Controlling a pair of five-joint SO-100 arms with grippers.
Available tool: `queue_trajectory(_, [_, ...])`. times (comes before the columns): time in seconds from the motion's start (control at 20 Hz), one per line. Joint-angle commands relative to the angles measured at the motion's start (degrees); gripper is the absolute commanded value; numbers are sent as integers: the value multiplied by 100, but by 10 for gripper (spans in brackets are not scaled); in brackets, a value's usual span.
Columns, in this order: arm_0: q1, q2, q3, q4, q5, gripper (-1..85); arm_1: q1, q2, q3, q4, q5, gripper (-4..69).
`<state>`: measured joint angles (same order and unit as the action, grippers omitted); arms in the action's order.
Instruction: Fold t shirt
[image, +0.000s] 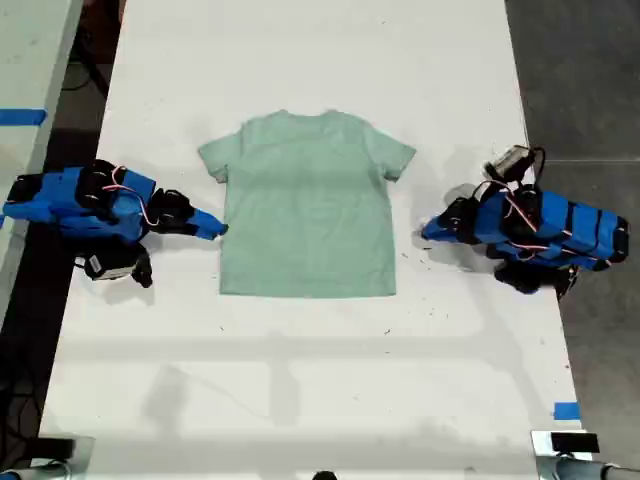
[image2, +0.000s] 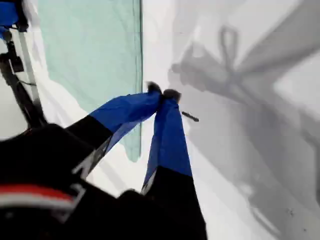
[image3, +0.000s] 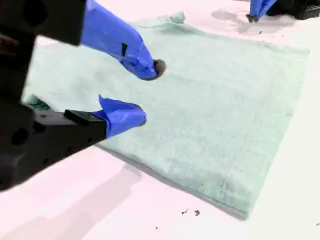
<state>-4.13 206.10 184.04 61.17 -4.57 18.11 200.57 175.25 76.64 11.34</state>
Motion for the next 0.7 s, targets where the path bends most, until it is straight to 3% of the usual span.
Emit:
queue_trajectory(0.0, [-9, 44, -18, 9, -105, 115, -185, 53, 290, -35, 88, 8])
queue_trajectory(0.1, [-9, 44, -18, 9, -105, 115, -114, 53, 290, -141, -132, 10])
queue_trajectory(0.25, [-9, 44, -18, 9, -105, 115, 229, 53, -255, -202, -1222, 56])
queue_trajectory(0.35, [-9, 44, -18, 9, -105, 115, 1037, -431, -1301, 167, -1898, 49])
queue_trajectory(0.5, [-18, 44, -18, 9, -105, 115, 2294, -2830, -3059, 53, -2909, 42])
queue_trajectory(0.65, [-18, 44, -18, 9, -105, 115, 2918, -5783, -5027, -70, -3507, 173])
